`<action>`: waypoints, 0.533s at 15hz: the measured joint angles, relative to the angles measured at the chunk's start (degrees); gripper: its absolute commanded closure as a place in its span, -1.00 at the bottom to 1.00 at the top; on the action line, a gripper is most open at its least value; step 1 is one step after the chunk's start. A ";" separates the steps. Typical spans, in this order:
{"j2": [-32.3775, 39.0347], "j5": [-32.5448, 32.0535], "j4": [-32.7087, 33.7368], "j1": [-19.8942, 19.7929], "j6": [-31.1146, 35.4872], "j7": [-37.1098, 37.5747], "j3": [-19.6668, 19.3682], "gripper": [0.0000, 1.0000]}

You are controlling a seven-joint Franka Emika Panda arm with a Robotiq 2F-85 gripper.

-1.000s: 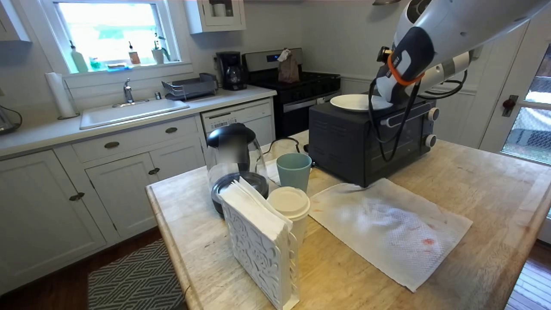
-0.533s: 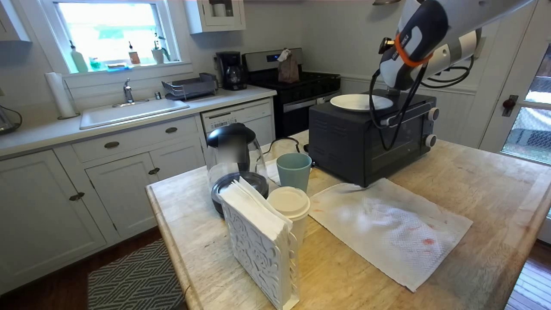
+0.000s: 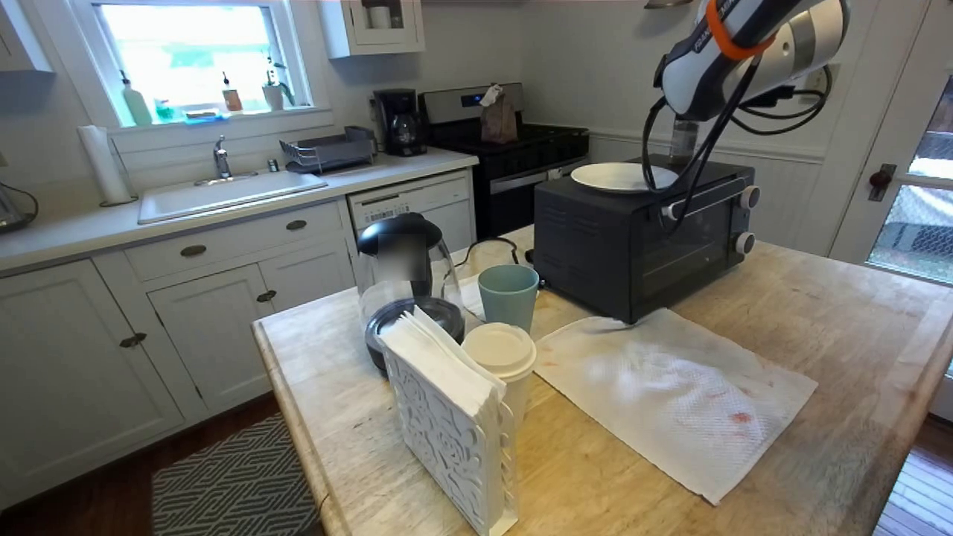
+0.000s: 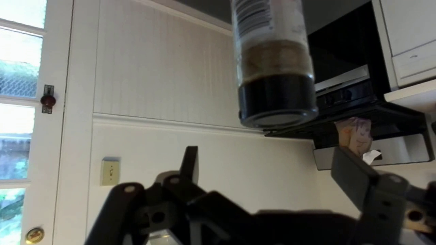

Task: Put the bottle on the microwave in an upright position

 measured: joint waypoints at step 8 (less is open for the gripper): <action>-10.95 -8.72 -0.01 3.43 -12.60 -6.15 -3.94 -1.00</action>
